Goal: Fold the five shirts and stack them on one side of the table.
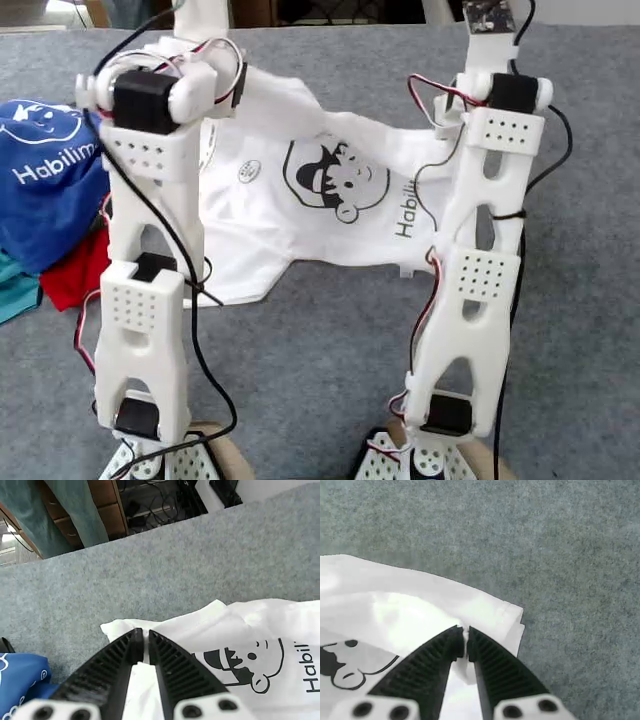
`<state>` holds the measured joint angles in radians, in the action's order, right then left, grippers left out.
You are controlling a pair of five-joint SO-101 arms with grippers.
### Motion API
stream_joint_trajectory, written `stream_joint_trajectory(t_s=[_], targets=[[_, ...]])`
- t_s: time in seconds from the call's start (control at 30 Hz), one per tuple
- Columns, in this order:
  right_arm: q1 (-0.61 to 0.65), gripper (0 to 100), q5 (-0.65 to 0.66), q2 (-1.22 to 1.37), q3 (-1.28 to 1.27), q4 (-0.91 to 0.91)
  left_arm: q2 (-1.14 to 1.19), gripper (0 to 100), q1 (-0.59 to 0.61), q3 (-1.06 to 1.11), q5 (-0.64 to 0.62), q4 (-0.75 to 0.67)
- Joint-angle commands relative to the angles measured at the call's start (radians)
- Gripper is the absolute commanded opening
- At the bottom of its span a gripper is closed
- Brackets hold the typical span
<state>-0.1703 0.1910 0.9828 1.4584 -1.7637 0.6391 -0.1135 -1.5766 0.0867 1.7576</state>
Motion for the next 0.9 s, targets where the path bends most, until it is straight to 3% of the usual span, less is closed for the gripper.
stream_joint_trajectory(t_s=[0.0,0.2,0.33,0.53,0.7,0.87], targets=[[0.021,1.5,-0.023,-0.153,-0.209,-0.005,-0.064,3,0.013,0.168,-0.014,0.006],[-0.057,1.5,-0.015,-0.186,-0.479,0.129,-0.209,3,0.001,0.492,-0.009,0.006],[-0.072,1.5,0.035,-0.199,-0.527,0.141,-0.376,3,0.027,0.737,-0.008,-0.023],[-0.08,1.5,0.092,-0.199,-0.542,0.138,-0.591,3,0.041,1.311,0.018,-0.216],[-0.089,1.5,0.17,-0.243,-0.684,0.163,-0.905,3,0.061,1.831,0.04,-0.503],[-0.083,1.5,0.175,-0.39,-0.928,0.298,-1.079,3,0.093,2.058,0.06,-0.566]])
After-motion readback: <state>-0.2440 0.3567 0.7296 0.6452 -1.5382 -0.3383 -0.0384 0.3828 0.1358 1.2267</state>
